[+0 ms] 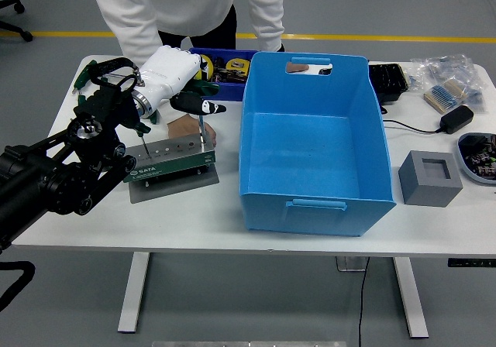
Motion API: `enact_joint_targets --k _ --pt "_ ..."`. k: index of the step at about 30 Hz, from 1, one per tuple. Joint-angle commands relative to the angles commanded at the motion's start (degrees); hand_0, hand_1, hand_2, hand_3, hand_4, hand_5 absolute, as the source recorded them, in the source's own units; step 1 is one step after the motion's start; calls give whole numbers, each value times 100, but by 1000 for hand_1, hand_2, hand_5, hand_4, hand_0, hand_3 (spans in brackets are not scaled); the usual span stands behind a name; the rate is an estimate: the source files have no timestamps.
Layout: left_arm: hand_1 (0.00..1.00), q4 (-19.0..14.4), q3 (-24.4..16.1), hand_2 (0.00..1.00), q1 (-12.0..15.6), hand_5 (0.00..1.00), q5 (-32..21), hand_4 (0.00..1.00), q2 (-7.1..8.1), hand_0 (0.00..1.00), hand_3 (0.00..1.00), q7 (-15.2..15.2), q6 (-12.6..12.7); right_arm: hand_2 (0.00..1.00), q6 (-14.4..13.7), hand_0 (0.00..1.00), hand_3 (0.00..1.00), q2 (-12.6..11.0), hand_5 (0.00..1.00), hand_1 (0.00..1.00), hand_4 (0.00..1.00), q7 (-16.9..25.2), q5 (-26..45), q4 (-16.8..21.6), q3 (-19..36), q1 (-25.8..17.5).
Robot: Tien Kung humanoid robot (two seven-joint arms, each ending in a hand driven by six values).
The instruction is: Lift tool from toolbox,place it in box,lift tool from toolbox,place it in box
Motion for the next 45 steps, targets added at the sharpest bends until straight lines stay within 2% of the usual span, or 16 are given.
enact_joint_targets --k 16,17,22,23,28,29,34,35,36,45 --pt "196 150 141 218 -26 748 125 998 -26 348 299 201 -43 780 -17 743 617 -1 756 740 865 -8 -30 8 19 -22" --pt "147 155 151 164 -27 755 124 998 -24 325 225 206 -41 780 -17 743 615 0 757 738 865 -9 -33 9 20 -25" --pt "147 205 181 164 -34 755 106 998 -15 325 225 215 -41 780 -21 743 615 2 757 738 865 -16 -64 10 35 -32" --pt "108 216 185 127 -35 760 100 998 -12 293 164 215 -42 780 -21 743 615 2 755 739 865 -17 -66 10 36 -34" --pt "108 279 198 127 -44 760 51 998 2 293 164 217 -33 780 -19 743 615 -3 755 739 865 -15 -52 11 30 -32" --pt "72 285 197 96 -45 769 35 998 3 248 95 216 -29 780 -20 743 615 -4 755 739 865 -14 -49 11 28 -30" --pt "72 303 203 96 -43 769 -123 998 7 248 95 180 55 780 -21 743 615 -7 755 739 865 -7 -29 9 17 -15" --pt "42 309 205 67 -41 782 -159 998 5 221 41 165 76 780 -21 743 615 -7 755 739 864 -8 -30 9 17 -13" --pt "42 316 208 67 -40 782 -194 998 4 221 41 149 106 780 -20 743 615 -8 755 739 864 -9 -30 9 18 -10" --pt "4 362 245 35 -39 789 -419 998 19 205 9 -38 491 779 -23 743 614 -6 755 739 864 -1 8 6 4 -2"
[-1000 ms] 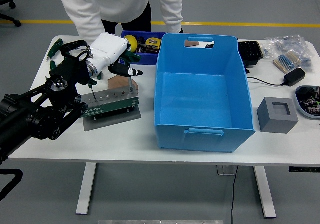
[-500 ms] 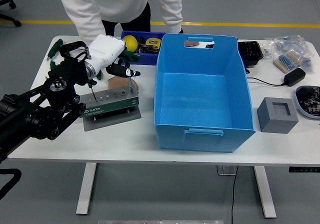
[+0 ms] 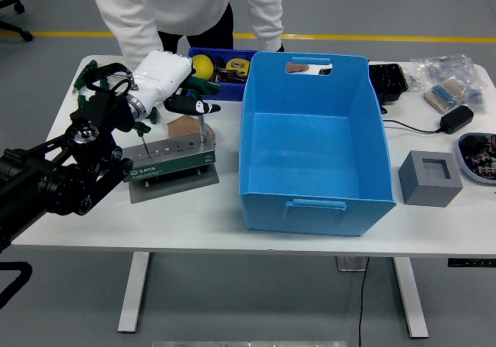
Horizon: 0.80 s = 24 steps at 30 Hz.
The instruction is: Lift tool from toolbox,place it in box,lift tool from toolbox,place it in box
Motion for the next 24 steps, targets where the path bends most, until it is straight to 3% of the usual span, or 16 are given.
enact_joint_targets --k 1,2,7,8,13,14,24 --pt "4 -4 1 35 -2 789 -15 998 3 205 9 -16 34 779 0 743 614 0 755 739 864 0 -4 0 0 1" --pt "2 -13 1 12 -3 730 -32 976 9 184 2 -30 77 779 1 742 614 -1 755 739 863 -1 -9 -1 0 1" --pt "2 -79 -10 12 -8 730 -64 976 51 184 2 -72 224 779 0 742 614 -3 755 739 863 2 -4 -3 -1 -2" --pt "2 -97 -11 8 -8 674 -70 909 63 140 2 -76 245 778 0 743 614 -3 755 738 864 3 -4 -3 -2 -3" --pt "2 -259 -58 8 -12 674 -99 909 137 140 2 -94 280 778 -1 743 614 -1 755 738 864 5 10 -6 -4 -9" --pt "2 -298 -78 6 -14 537 -108 785 150 118 2 -102 279 778 -2 742 613 0 754 738 863 6 12 -6 -4 -10" --pt "2 -1021 -397 4 -84 533 -460 770 379 121 2 -49 -43 778 -5 743 613 -1 753 738 862 19 39 -13 9 -23"
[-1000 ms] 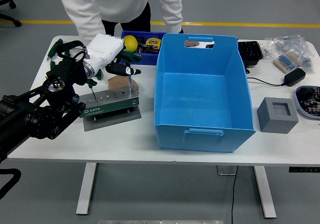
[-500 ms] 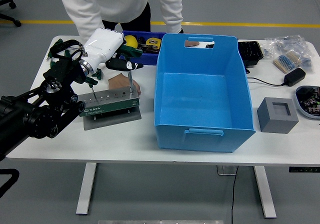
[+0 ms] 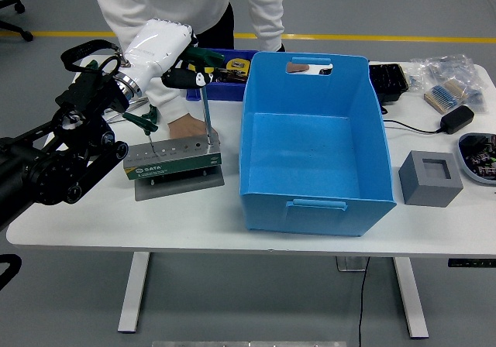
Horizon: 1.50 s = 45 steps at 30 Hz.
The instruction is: Lift tool from toolbox,place it in box,lift tool from toolbox,place it in box
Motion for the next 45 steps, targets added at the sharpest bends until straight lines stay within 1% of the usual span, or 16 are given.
enact_joint_targets --k 6,11,16,19,20,23,25,28,31,32,33,37,38,43,44,45 --pt "2 -469 -80 4 -153 526 -359 746 187 123 2 105 -310 778 -6 742 613 -5 753 738 861 4 0 -4 5 0" --pt "2 -749 -46 2 -448 521 -623 742 390 124 2 190 -591 778 -8 742 612 -8 753 737 861 4 4 -6 8 -6" --pt "2 -982 -77 2 -687 513 -779 733 529 128 2 241 -730 778 -11 742 612 -8 752 737 861 2 17 -8 6 -13" --pt "2 -1202 -139 2 -788 513 -809 733 542 128 2 270 -741 778 -13 742 612 -7 752 737 861 -1 12 -9 -2 -14" --pt "2 -1287 -177 2 -805 494 -821 708 527 128 2 281 -734 778 -13 740 612 -7 748 738 859 -2 12 -9 -6 -16" --pt "2 -1572 -227 2 -808 494 -867 708 433 128 2 318 -660 778 -13 740 612 -3 748 738 859 -6 8 -9 -11 -25" --pt "2 -1753 -63 2 -814 494 -935 708 372 128 2 319 -576 778 -14 740 612 2 748 738 859 -10 3 -9 -12 -31" --pt "2 -1934 506 2 -929 482 -1130 699 319 128 2 258 -440 778 -20 742 613 4 747 737 858 -16 -9 -7 -10 -32" --pt "2 -1954 1220 2 -1086 482 -1318 699 230 128 2 150 -309 778 -23 742 613 5 747 737 858 -21 -18 -5 -7 -36" --pt "51 -1939 1418 99 -1119 511 -1359 781 188 185 107 108 -263 778 -23 742 611 3 747 738 858 -25 -26 -3 -5 -35" --pt "51 -1921 1616 99 -1139 511 -1403 781 140 185 107 49 -198 778 -21 742 611 -1 747 738 858 -26 -31 -1 -7 -33" --pt "51 -1851 1971 99 -1101 511 -1388 781 -35 185 107 -100 -88 778 -27 742 611 -3 747 738 858 -18 10 4 -13 -39" --pt "260 -1817 2004 289 -1088 600 -1395 882 -75 246 353 -127 -69 778 -28 742 611 -6 746 738 858 -17 13 4 -13 -37" --pt "260 -1495 2180 289 -1046 600 -1476 882 -266 246 353 -218 -221 778 -33 742 611 -17 746 738 858 -12 5 9 -13 -28" --pt "495 -1436 2221 594 -1035 603 -1502 902 -291 348 616 -247 -254 778 -33 741 610 -19 745 738 856 -13 2 10 -13 -27" --pt "495 -1399 2255 594 -1028 603 -1531 902 -306 348 616 -284 -247 778 -33 741 610 -21 745 738 856 -13 -1 10 -13 -25"
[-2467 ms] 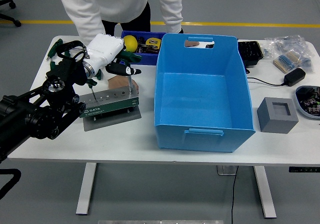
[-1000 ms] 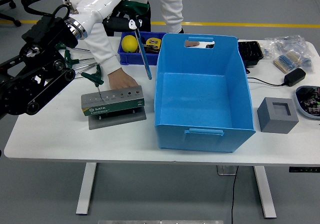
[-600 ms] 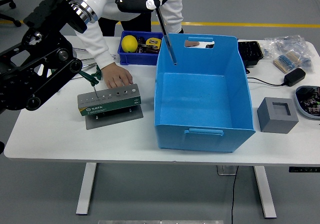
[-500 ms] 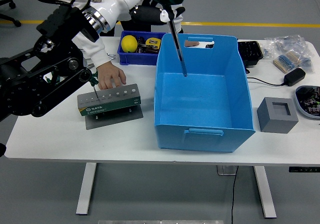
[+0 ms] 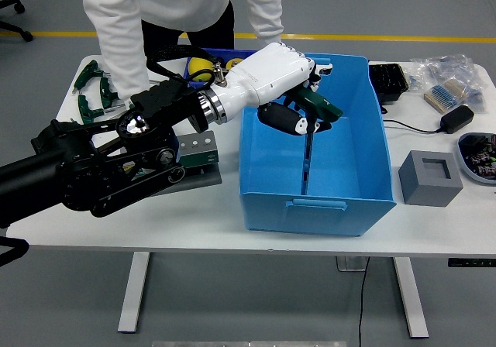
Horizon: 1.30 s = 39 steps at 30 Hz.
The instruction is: Lift tool from toolbox,place it in box,lift tool from toolbox,place it in box
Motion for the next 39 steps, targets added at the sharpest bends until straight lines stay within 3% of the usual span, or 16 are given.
enact_joint_targets --k 4,5,10,11,18,22,27,29,33,39 --pt "495 172 96 594 32 603 -129 902 -41 348 616 -296 280 778 -1 741 610 -9 745 738 856 1 -3 -1 0 14" --pt "594 215 91 707 39 600 -144 926 -48 431 708 -343 336 777 0 741 610 -12 744 738 856 2 -4 -1 0 19" --pt "594 319 -51 707 56 600 -175 926 -44 431 708 -531 600 777 -1 741 610 -26 744 738 856 6 3 -4 0 34" --pt "619 315 -118 771 59 592 -191 956 -42 462 753 -585 666 776 -1 742 608 -29 744 738 856 7 6 -5 0 36" --pt "621 260 -487 768 100 586 -179 963 -49 464 753 -670 760 777 -3 741 609 -37 744 738 856 14 26 -7 3 44" --pt "621 244 -705 768 174 586 -109 963 -19 464 753 -618 668 777 -4 741 609 -37 744 738 856 17 35 -7 13 45" --pt "621 222 -1000 755 319 586 289 966 137 465 747 -508 453 777 -5 741 609 -33 744 738 855 19 41 -12 26 34" --pt "615 258 -1096 710 388 601 458 966 234 462 719 -412 312 776 -4 741 608 -30 743 737 855 19 42 -13 34 26" --pt "615 372 -1406 710 611 601 588 966 408 462 719 -205 -65 776 -3 741 608 -27 743 737 855 14 39 -16 25 15" --pt "639 444 -1881 729 966 608 730 965 728 495 717 -72 -303 777 -4 741 608 -20 745 736 855 21 57 -24 62 -1"
